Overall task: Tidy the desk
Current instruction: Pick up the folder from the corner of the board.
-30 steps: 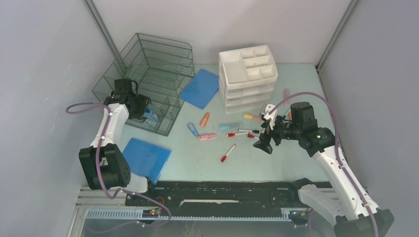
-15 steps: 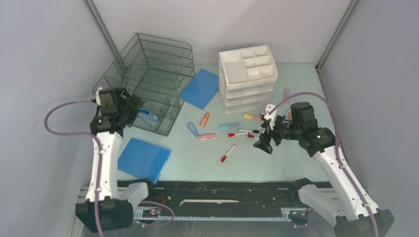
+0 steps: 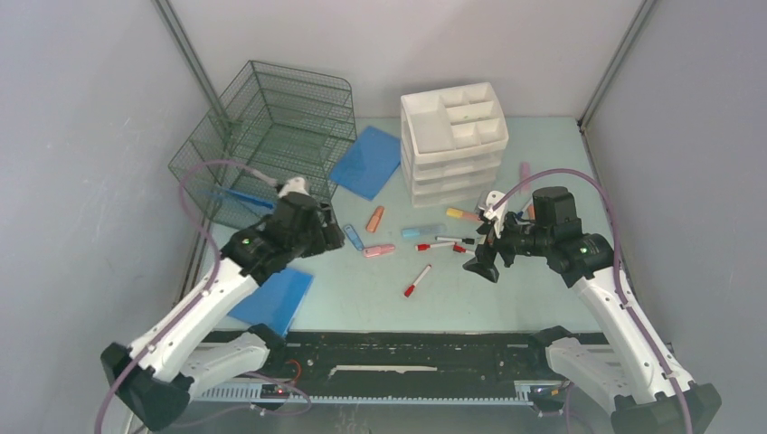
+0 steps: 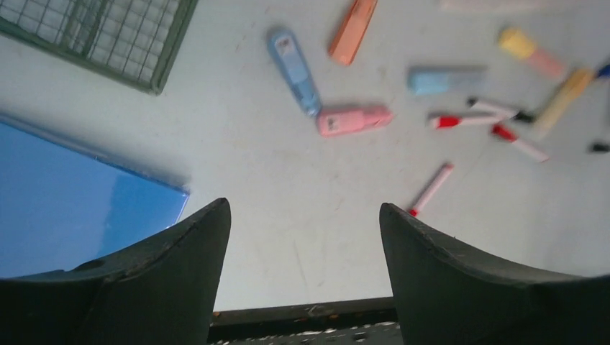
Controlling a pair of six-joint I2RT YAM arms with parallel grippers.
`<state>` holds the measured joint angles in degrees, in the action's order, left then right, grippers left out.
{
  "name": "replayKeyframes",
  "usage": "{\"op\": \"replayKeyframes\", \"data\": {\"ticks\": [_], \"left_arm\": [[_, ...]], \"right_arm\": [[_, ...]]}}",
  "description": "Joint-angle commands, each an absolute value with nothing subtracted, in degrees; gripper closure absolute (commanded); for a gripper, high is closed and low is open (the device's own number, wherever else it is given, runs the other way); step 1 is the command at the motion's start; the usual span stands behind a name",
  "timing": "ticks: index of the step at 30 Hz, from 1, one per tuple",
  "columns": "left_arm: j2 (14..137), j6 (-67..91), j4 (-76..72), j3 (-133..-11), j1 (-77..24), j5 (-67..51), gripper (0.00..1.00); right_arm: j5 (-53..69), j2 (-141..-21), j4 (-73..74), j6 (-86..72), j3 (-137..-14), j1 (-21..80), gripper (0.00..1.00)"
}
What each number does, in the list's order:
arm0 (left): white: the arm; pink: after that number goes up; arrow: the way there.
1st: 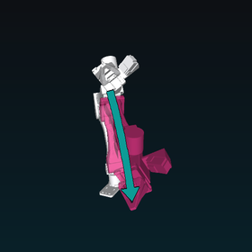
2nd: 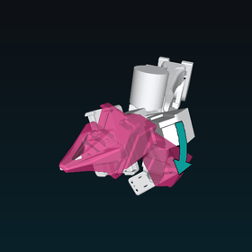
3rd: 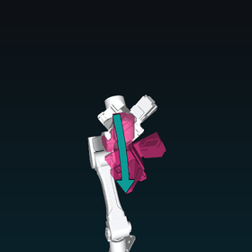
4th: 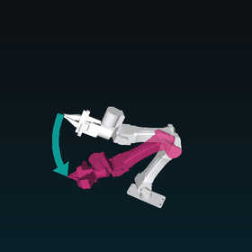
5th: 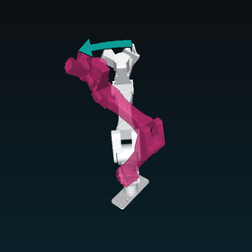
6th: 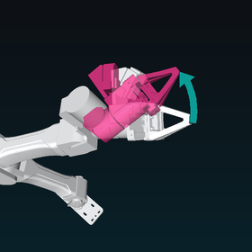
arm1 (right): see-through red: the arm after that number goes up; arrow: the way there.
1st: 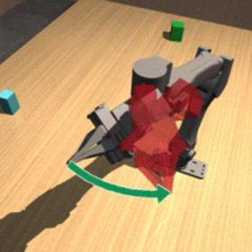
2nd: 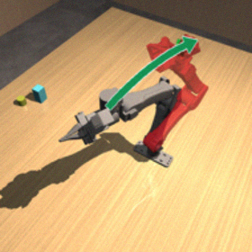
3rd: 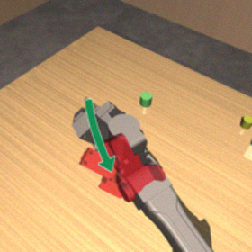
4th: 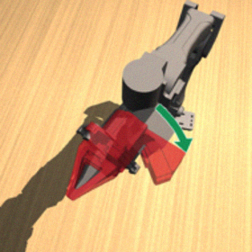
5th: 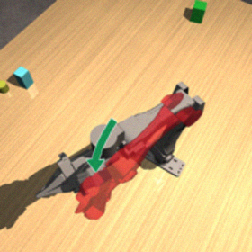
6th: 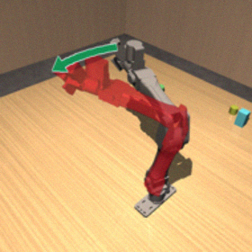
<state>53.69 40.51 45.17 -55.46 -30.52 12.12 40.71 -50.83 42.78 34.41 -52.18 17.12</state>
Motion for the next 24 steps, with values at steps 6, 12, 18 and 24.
{"op": "replayKeyframes", "data": {"ticks": [6, 12, 18, 24], "left_arm": [[70.43, 45.51, 56.3, -53.68, -45.85, 31.05, 0.16], [75.65, 50.39, 55.45, -49.93, -47.2, 33.98, 0.15], [74.62, 55.82, 49.47, -42.46, -46.96, 35.63, 0.14], [76.15, 60.58, 48.35, -37.7, -44.61, 40.72, 0.19]], "right_arm": [[41.94, -49.92, 41.62, 35.21, -51.94, 17.05, 0.0], [42.01, -49.75, 41.68, 35.33, -51.94, 17.01, 0.0], [42.14, -49.65, 41.76, 35.47, -51.94, 17.41, 0.0], [42.42, -49.29, 41.88, 35.51, -51.94, 17.33, 0.0]]}}
